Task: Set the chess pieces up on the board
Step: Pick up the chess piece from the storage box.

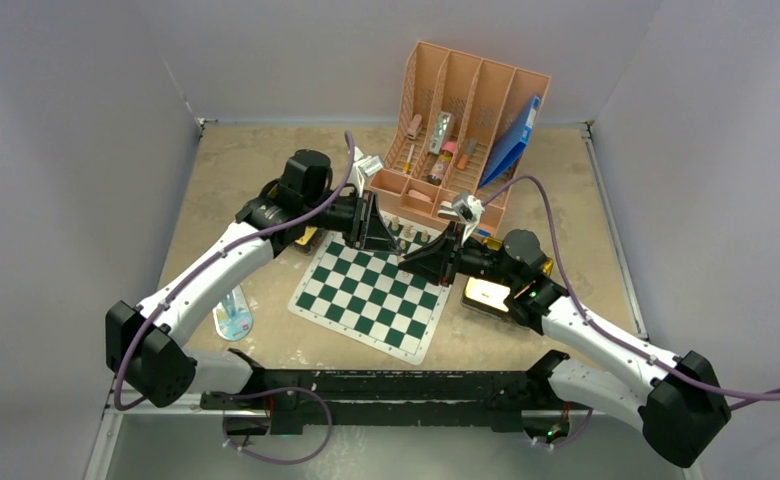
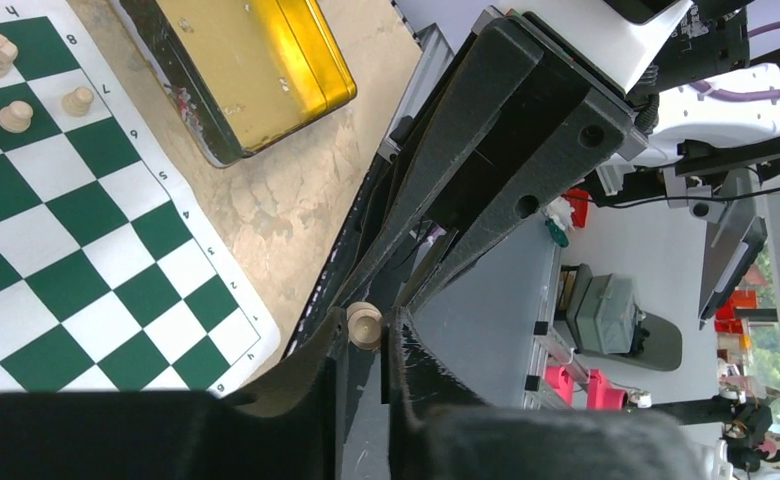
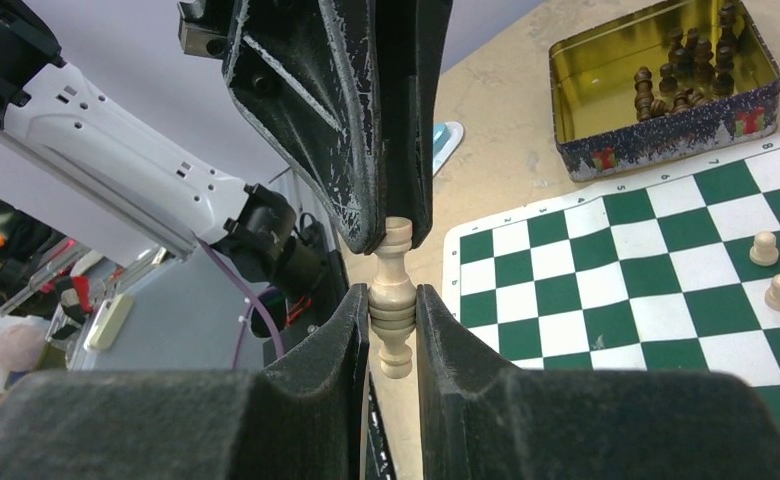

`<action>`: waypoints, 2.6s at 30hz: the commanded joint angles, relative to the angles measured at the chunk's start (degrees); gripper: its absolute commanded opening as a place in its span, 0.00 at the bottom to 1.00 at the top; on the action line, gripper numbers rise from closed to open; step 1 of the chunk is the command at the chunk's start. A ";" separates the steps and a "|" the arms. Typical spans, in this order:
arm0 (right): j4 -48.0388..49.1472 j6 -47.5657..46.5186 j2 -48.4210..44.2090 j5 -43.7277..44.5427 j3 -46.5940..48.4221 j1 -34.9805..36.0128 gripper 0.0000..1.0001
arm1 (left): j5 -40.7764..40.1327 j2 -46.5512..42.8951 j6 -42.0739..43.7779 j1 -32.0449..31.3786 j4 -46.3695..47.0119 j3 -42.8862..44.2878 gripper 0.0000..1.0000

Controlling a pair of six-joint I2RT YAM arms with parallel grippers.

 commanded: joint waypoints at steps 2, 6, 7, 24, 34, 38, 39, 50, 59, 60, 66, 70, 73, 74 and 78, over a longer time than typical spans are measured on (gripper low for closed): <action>3.82 -0.22 -0.50 0.03 3.40 0.64 0.01 | 0.76 -0.08 1.50 -0.12 0.53 1.09 0.01; 3.03 -1.14 -1.32 1.42 3.86 0.64 0.09 | 1.81 0.06 -0.03 -0.03 1.67 0.03 0.00; 2.57 -1.38 -1.42 1.71 3.97 0.63 0.13 | 1.79 0.05 -0.19 -0.08 1.74 -0.10 0.00; 16.90 -21.70 -8.57 13.97 1.77 0.63 0.43 | 3.34 -7.40 -22.81 10.76 20.37 -9.76 0.00; 23.82 0.36 -0.87 17.17 3.08 0.73 0.47 | 2.45 -12.51 -52.04 14.04 51.40 -22.56 0.00; 28.55 15.39 0.70 15.45 2.28 0.78 0.50 | -4.32 -16.20 -53.80 14.04 54.49 -25.45 0.00; 29.96 18.47 0.58 16.09 1.45 0.80 0.51 | -6.23 -17.25 -54.31 14.04 54.91 -26.38 0.00; 29.87 32.10 4.50 18.98 2.33 1.73 0.50 | -14.54 -23.17 -60.19 14.04 60.21 -32.90 0.00; 30.67 34.08 8.04 21.05 3.72 4.29 0.45 | -15.98 -23.71 -61.68 14.04 62.61 -34.72 0.00; 30.67 34.03 8.57 21.23 4.08 4.69 0.45 | -16.18 -23.75 -61.84 14.04 62.80 -35.02 0.00; 31.40 34.52 10.01 23.57 4.23 6.11 0.42 | -16.05 -23.76 -62.20 14.04 63.47 -35.42 0.00; 32.28 35.02 10.64 24.24 4.45 6.59 0.35 | -16.15 -23.84 -62.18 14.04 63.73 -35.64 0.00; 32.51 35.67 11.18 24.45 4.74 6.78 0.33 | -16.16 -23.76 -62.19 14.04 63.97 -35.77 0.00; 32.52 35.94 11.24 24.65 4.80 6.87 0.33 | -16.16 -23.70 -62.29 14.04 64.11 -35.81 0.00; 31.92 36.44 11.89 25.07 5.49 7.40 0.33 | -16.05 -23.58 -62.44 14.04 64.96 -35.90 0.00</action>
